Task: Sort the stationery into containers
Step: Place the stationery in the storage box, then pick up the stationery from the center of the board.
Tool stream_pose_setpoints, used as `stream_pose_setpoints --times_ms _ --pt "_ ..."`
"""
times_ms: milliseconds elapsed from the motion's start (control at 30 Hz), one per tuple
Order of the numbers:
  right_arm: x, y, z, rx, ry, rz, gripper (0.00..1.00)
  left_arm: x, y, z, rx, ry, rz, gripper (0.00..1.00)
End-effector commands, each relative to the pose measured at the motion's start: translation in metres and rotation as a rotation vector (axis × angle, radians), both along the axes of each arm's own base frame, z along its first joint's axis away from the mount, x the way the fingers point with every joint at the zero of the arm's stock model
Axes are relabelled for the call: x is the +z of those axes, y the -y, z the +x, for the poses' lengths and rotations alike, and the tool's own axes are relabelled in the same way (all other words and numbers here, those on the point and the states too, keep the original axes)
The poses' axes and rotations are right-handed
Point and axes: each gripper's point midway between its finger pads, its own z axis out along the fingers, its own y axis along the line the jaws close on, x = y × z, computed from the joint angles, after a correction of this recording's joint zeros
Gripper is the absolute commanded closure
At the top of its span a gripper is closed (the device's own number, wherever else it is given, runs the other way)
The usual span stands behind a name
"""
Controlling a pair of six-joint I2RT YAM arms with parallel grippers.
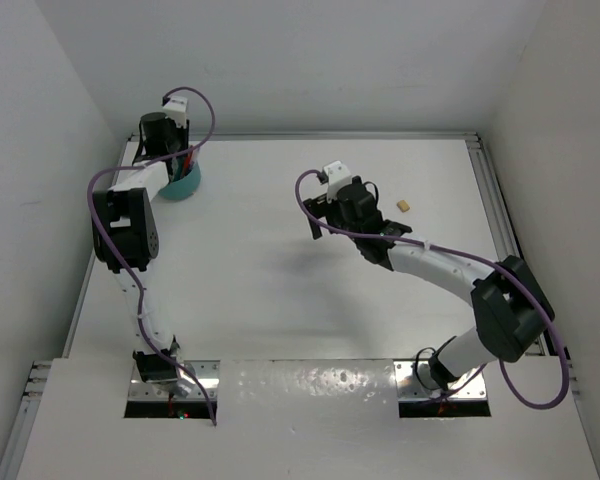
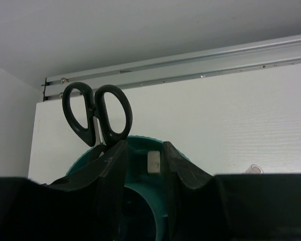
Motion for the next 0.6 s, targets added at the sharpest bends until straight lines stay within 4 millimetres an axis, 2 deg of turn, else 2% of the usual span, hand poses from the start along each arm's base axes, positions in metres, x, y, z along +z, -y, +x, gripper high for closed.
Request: stream_pose_setpoints --times_ms 0,33,100,133,167,200,233,267,300,333,367,400,433,467,533,567 --pt "0.044 0.007 0.012 -0.045 0.074 0.061 0.01 0.05 -0.01 0.012 0.005 0.117 0.007 0.68" --pt "0.042 0.011 0.012 -0.054 0.051 0.058 0.01 0.054 -0.01 0.012 0.005 0.123 -0.001 0.68" --pt "0.05 0.026 0.023 -0.087 0.041 0.065 0.01 0.07 -0.007 0.012 -0.003 0.148 -0.021 0.67" --pt "0.036 0.037 0.023 -0.101 -0.016 0.025 0.04 0.076 -0.002 0.012 -0.023 0.155 -0.033 0.67" --pt "0.041 0.039 0.028 -0.086 -0.04 0.028 0.1 0.089 0.003 0.01 -0.038 0.175 -0.042 0.67" --pt "0.024 0.066 0.03 -0.134 -0.127 -0.02 0.3 0.095 0.01 0.01 -0.072 0.184 -0.048 0.67" --pt "0.005 0.078 0.034 -0.159 -0.199 -0.047 0.43 0.111 0.015 0.006 -0.091 0.208 -0.045 0.67" --pt "0.009 0.1 0.05 -0.215 -0.226 -0.035 0.53 0.115 0.021 0.004 -0.107 0.211 -0.048 0.67" --pt "-0.011 0.114 0.039 -0.232 -0.338 -0.075 0.63 0.123 0.025 0.002 -0.117 0.222 -0.053 0.66" --pt "-0.034 0.125 0.04 -0.255 -0.43 -0.11 0.64 0.14 0.031 -0.004 -0.137 0.249 -0.062 0.66" --pt "-0.029 0.142 0.052 -0.304 -0.443 -0.109 0.61 0.146 0.037 -0.008 -0.146 0.251 -0.093 0.66" --pt "-0.041 0.16 0.045 -0.36 -0.511 -0.172 0.43 0.164 0.041 -0.016 -0.17 0.274 -0.11 0.66" --pt "-0.053 0.17 0.052 -0.392 -0.546 -0.205 0.36 0.166 0.048 -0.021 -0.181 0.264 -0.142 0.66" --pt "-0.061 0.187 0.053 -0.428 -0.573 -0.224 0.33 0.173 0.052 -0.026 -0.199 0.267 -0.15 0.66" --pt "-0.075 0.199 0.056 -0.441 -0.611 -0.232 0.26 0.192 0.065 -0.039 -0.256 0.278 -0.172 0.65" --pt "-0.089 0.21 0.061 -0.457 -0.641 -0.225 0.25 0.193 0.069 -0.044 -0.267 0.256 -0.197 0.65"
